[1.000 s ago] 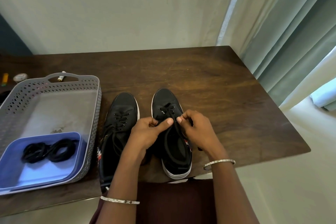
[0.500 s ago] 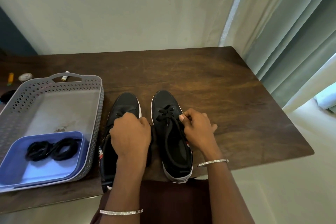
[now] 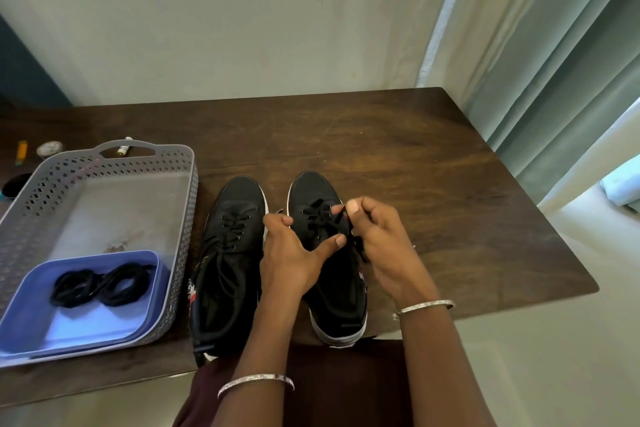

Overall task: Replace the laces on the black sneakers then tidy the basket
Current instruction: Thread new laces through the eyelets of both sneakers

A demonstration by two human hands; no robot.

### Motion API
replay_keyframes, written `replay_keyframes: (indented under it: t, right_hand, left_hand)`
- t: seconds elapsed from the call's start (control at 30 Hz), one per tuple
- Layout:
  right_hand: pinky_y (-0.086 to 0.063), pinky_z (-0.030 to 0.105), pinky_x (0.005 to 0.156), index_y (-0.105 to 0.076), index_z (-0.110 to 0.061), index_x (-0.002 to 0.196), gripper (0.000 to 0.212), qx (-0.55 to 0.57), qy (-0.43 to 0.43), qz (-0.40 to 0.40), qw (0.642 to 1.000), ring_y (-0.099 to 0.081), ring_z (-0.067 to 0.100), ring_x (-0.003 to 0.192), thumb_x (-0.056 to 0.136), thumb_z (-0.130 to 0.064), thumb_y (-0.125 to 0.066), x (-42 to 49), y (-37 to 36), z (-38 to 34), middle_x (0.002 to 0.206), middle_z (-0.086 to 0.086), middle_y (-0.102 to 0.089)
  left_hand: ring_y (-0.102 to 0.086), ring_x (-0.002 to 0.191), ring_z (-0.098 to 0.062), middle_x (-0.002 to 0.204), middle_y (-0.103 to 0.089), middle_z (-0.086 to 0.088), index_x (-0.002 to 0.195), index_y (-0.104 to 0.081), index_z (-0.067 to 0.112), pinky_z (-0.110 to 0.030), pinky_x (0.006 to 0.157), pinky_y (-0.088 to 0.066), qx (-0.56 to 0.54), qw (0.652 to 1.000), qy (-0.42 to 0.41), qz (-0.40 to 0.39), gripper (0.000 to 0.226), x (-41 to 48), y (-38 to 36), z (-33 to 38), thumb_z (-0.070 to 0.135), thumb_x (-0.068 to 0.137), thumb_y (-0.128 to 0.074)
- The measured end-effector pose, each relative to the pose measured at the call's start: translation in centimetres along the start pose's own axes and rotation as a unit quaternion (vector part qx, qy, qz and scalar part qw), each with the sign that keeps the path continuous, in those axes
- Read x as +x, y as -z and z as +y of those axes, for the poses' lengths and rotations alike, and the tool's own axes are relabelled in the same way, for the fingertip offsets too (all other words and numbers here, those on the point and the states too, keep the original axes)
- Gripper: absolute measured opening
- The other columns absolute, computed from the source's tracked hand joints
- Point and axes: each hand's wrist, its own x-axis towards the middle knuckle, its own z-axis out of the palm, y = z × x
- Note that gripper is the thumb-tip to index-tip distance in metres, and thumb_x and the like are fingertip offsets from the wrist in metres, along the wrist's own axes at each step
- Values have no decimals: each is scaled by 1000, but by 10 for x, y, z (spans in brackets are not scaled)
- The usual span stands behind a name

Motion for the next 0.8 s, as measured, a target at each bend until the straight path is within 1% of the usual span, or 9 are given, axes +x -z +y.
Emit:
replay_keyframes:
  t: [0.03, 0.1, 0.2, 0.3, 0.4, 0.5, 0.57, 0.7, 0.8]
  right_hand:
    - [-56, 34, 70, -67, -7, 95, 27, 100, 4, -19, 995, -68, 21, 88, 104, -25, -49, -3, 2, -7, 96, 12, -72]
    - [-56, 31, 72, -68, -11, 91, 24, 220, 26, -61, 973, -66, 19, 94, 101, -23, -49, -8, 6, -16, 100, 11, -70]
    - [-54, 35, 79, -69, -21, 79, 30, 219, 28, -91, 971, -65, 21, 97, 101, -25, -49, -9, 6, -18, 91, 8, -68]
    - [-47, 35, 76, -60, -17, 82, 20, 197, 6, -30, 980, -57, 16, 75, 100, -25, -55, -4, 2, -15, 74, 4, -57]
    - [-47, 37, 71, -56, -17, 91, 15, 86, 14, 50, 995, -51, 14, 65, 93, -25, -68, 1, 5, -5, 68, 2, -53]
    - [-46, 29, 61, -60, -22, 98, 15, -111, 24, 66, 991, -48, 9, 58, 89, -20, -72, 3, 6, 4, 61, -2, -49]
    - [-42, 23, 56, -67, -23, 93, 9, -185, 20, 62, 980, -45, 7, 53, 88, -16, -71, 4, 5, 7, 58, -4, -46]
    - [-48, 20, 61, -75, -23, 86, 10, -199, -8, 60, 978, -62, 8, 65, 91, -21, -66, 3, 8, 5, 70, -5, -68]
    - [-48, 18, 59, -74, -25, 83, 11, -244, -20, 49, 968, -61, 7, 63, 89, -18, -68, 4, 12, 7, 73, -4, -68]
  left_hand:
    - [-60, 99, -23, 111, -58, -4, 109, -26, 27, -39, 78, -52, 1, 1000, 7, -1, 83, 1, 0, -1, 63, 61, -83]
    - [-60, 96, -22, 108, -58, -4, 108, -26, 27, -38, 77, -51, -7, 1000, 19, -4, 85, 2, 0, -3, 63, 58, -84]
    - [-62, 89, -21, 101, -61, -4, 110, -27, 26, -36, 72, -51, -17, 999, 24, -21, 89, 5, 3, -4, 65, 55, -85]
    - [-60, 82, -16, 90, -59, 1, 108, -36, 24, -38, 71, -51, -13, 999, 11, -32, 82, 4, 7, -2, 63, 55, -86]
    - [-57, 76, -12, 82, -58, 5, 99, -50, 22, -37, 71, -51, -20, 999, -1, -44, 66, 3, 7, 0, 60, 59, -86]
    - [-50, 63, -10, 72, -55, 4, 90, -57, 20, -30, 60, -43, -46, 996, 3, -71, 54, 6, 6, -1, 56, 62, -86]
    - [-48, 62, -10, 70, -53, 4, 90, -60, 17, -26, 58, -40, -74, 993, 19, -89, 52, 9, 7, -3, 53, 64, -87]
    - [-52, 65, -13, 70, -57, 1, 85, -65, 14, -27, 62, -42, -137, 982, 50, -120, 44, 15, 8, -7, 51, 71, -83]
    - [-60, 71, -21, 73, -67, -11, 77, -68, 13, -35, 70, -49, -152, 980, 49, -117, 33, 19, 8, -10, 45, 79, -78]
